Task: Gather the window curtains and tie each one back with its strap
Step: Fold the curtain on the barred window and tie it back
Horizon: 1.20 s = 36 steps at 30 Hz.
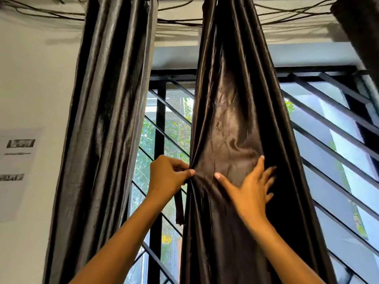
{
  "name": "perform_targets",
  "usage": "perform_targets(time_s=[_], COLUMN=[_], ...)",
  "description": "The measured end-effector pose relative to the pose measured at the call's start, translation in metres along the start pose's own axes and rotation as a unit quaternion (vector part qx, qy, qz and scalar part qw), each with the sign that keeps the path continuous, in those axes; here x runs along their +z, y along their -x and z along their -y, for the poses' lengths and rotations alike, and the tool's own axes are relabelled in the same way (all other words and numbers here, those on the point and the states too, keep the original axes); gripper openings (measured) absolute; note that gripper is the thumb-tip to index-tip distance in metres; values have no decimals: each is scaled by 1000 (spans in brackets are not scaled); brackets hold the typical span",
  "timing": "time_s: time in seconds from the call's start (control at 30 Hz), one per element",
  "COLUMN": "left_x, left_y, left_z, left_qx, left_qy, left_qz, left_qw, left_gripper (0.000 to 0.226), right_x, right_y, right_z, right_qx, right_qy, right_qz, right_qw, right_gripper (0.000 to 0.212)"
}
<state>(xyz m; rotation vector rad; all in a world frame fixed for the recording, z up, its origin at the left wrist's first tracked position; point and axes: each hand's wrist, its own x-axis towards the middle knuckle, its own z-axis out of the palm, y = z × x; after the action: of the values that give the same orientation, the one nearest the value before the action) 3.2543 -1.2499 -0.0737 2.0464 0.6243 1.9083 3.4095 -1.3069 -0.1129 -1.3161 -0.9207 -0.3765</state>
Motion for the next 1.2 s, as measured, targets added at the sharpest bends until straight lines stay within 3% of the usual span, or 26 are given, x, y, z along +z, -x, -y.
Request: perform_targets(time_s=[0.03, 0.1, 0.2, 0.3, 0.5, 0.73, 0.8, 0.87, 0.93, 1.0, 1.03, 1.1, 1.13, 1.2], left_x=[0, 0, 5, 11, 12, 13, 14, 13, 11, 10, 10, 13, 14, 17], left_y=[0, -1, 3, 7, 10, 9, 3, -1, -1, 0, 0, -1, -1, 1], left_z=[1, 3, 3, 0, 2, 0, 1, 4, 8, 9, 9, 10, 10, 8], left_qx=[-4, 4, 37, 67, 49, 68, 62, 44, 34, 30, 30, 39, 49, 73], left_qy=[1, -9, -24, -26, 43, 38, 10, 2, 10, 20, 21, 7, -6, -30], left_qz=[3, 3, -8, -5, 18, 34, 20, 14, 18, 23, 20, 9, 2, -11], left_qw=[1000, 1000, 999, 997, 998, 996, 998, 999, 999, 999, 999, 999, 999, 997], left_gripper=[23, 23, 21, 20, 12, 5, 9, 12, 13, 14, 15, 16, 16, 15], right_x=[-1, 0, 4, 10, 19, 19, 19, 14, 9, 5, 6, 9, 9, 7], right_y=[-4, -3, 14, 34, 36, 31, 26, 14, 1, -10, -13, -13, -11, 0], right_z=[-1, -2, 3, 11, 10, 1, -4, -12, -16, -14, -12, -6, -3, 4], right_qx=[22, 3, -117, -191, -249, -281, -265, -194, -78, 27, 57, 28, -24, -124], right_qy=[-53, -86, 55, 120, 45, 41, 19, 0, -40, -144, -213, -275, -236, -112], right_qz=[26, 32, -5, 54, 115, 168, 164, 87, 43, 96, 128, 145, 104, 7], right_qw=[998, 996, 992, 973, 961, 944, 950, 977, 995, 985, 967, 950, 966, 986], right_gripper=[119, 105, 72, 74, 72, 53, 44, 47, 80, 116, 117, 74, 50, 38])
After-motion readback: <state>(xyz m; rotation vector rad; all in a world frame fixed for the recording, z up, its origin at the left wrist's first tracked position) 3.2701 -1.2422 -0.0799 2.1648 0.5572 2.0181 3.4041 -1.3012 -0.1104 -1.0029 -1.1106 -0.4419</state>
